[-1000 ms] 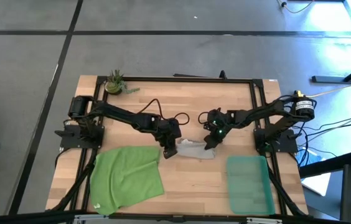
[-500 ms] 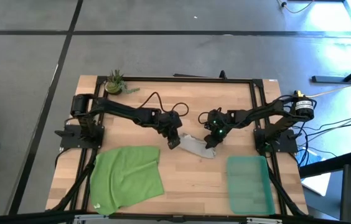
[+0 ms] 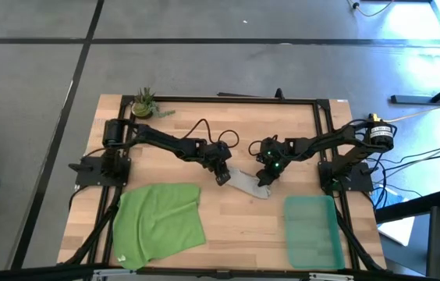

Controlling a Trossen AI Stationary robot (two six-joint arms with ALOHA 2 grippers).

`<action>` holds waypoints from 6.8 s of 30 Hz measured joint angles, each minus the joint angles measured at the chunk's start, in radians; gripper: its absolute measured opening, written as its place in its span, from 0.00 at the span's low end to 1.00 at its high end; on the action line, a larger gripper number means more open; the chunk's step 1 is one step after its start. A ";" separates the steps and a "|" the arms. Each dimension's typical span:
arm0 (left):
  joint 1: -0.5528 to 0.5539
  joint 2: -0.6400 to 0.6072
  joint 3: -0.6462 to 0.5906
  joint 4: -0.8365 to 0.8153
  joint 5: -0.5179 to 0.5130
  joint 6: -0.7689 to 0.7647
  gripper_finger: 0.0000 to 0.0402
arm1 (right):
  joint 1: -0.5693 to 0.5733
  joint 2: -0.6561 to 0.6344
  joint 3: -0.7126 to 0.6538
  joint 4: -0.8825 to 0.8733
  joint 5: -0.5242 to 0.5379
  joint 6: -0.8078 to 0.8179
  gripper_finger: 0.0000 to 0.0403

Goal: Roll microfiber towels into tight, uniform cylinder then place into a basket
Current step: Roll the gray microfiber towel, then put the gray microfiber towel into the green bin

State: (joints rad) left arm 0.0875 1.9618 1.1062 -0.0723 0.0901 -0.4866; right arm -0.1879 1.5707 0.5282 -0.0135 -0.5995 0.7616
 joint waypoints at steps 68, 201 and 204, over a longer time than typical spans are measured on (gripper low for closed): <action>-0.002 0.037 -0.005 0.087 0.005 -0.027 0.09 | 0.174 -0.516 0.001 -0.137 0.295 -0.356 0.31; -0.003 0.035 -0.004 0.113 0.007 0.000 0.10 | 0.348 0.082 0.007 0.192 0.726 -0.392 0.97; -0.003 0.035 -0.004 0.113 0.007 0.000 0.10 | 0.347 0.082 0.007 0.191 0.726 -0.391 0.91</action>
State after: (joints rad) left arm 0.0845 1.9965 1.1023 0.0402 0.0975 -0.4866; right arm 0.1593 1.6531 0.5350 0.1770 0.1265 0.3704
